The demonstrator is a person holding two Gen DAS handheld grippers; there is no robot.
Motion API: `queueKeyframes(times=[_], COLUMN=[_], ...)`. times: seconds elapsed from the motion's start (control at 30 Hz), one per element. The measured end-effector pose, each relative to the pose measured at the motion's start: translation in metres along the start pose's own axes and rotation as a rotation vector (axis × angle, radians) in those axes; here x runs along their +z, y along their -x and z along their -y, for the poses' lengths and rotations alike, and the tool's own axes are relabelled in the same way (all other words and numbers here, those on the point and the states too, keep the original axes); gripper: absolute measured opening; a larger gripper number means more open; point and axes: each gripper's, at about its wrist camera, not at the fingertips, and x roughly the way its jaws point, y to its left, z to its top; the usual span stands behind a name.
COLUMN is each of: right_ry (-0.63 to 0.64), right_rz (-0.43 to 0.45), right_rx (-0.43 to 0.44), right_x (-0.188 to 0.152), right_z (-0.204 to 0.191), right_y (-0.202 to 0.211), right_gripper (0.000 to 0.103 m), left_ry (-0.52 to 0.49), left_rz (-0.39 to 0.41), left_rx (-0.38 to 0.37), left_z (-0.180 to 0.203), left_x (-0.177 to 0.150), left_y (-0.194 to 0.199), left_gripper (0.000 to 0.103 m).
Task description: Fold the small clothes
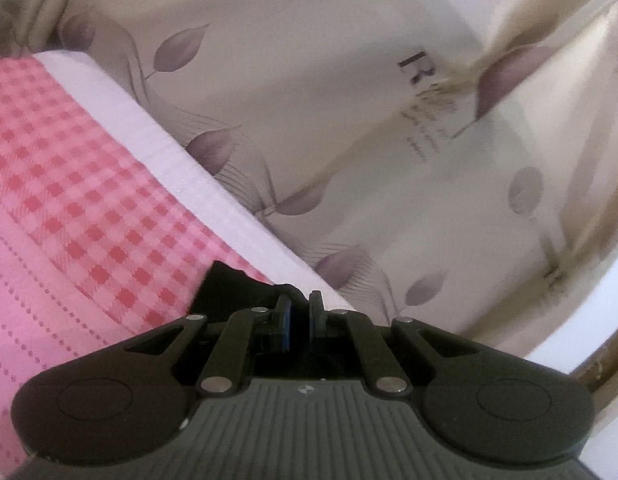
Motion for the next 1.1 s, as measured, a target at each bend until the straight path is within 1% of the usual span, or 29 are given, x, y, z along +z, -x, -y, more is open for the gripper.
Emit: queueKeyframes(times=[0.2,0.3,0.37,0.43,0.47,0.53,0.57,0.6,0.63,0.67,0.7,0.73,0.77,0.83,0.93,1.0,1.1], right_ry=[0.012,0.011,0.030,0.029,0.018,0.013,0.016,0.017,0.008,-0.006,-0.017,-0.021,-0.019,0.002,0.020,0.023,0.020], right_rz=[-0.006,-0.006,-0.006,0.005,0.012,0.019,0.019,0.018,0.019,0.020,0.021,0.022,0.024,0.025,0.034,0.036,0.038], right_rx=[-0.028,-0.007,0.001,-0.001,0.005,0.000,-0.011,-0.014,-0.006,0.002,0.010,0.012,0.008,0.000,-0.010,-0.013,-0.014], right_x=[0.004,0.005,0.006,0.006,0.006,0.006,0.006,0.005,0.005,0.004,0.005,0.005,0.005,0.004,0.002,0.001,0.001], right_z=[0.010,0.013,0.012,0.014,0.018,0.022,0.023,0.027,0.031,0.034,0.036,0.037,0.037,0.036,0.034,0.034,0.034], right_y=[-0.016,-0.024,-0.026,-0.028,-0.029,-0.031,-0.032,-0.033,-0.034,-0.034,-0.034,-0.033,-0.032,-0.031,-0.031,-0.031,-0.032], right_gripper=[0.009,0.009,0.011,0.011,0.011,0.011,0.012,0.012,0.012,0.012,0.012,0.012,0.012,0.012,0.012,0.012,0.012], left_ry=[-0.013,-0.006,0.002,0.003,0.007,0.015,0.022,0.029,0.032,0.029,0.011,-0.023,-0.065,-0.163,-0.270,-0.302,-0.267], left_rz=[-0.002,0.000,0.010,0.024,0.049,0.089,0.110,0.135,0.165,0.195,0.203,0.192,0.164,0.063,-0.105,-0.202,-0.346], left_rx=[0.039,0.047,0.045,0.052,0.058,0.063,0.074,0.096,0.116,0.128,0.131,0.129,0.127,0.099,0.041,0.008,-0.068], left_z=[-0.008,-0.011,-0.013,-0.014,-0.014,-0.016,-0.017,-0.018,-0.018,-0.018,-0.017,-0.013,-0.009,-0.001,0.009,0.014,0.016], left_x=[0.000,-0.001,0.000,0.001,0.002,0.008,0.011,0.014,0.016,0.018,0.019,0.020,0.020,0.015,-0.003,-0.016,-0.032], left_y=[-0.016,-0.021,-0.023,-0.024,-0.022,-0.018,-0.017,-0.014,-0.010,-0.004,0.000,0.004,0.007,0.013,0.021,0.023,0.017], left_gripper=[0.007,0.007,0.007,0.007,0.009,0.032,0.060,0.082,0.085,0.085,0.085,0.085,0.086,0.086,0.085,0.085,0.084])
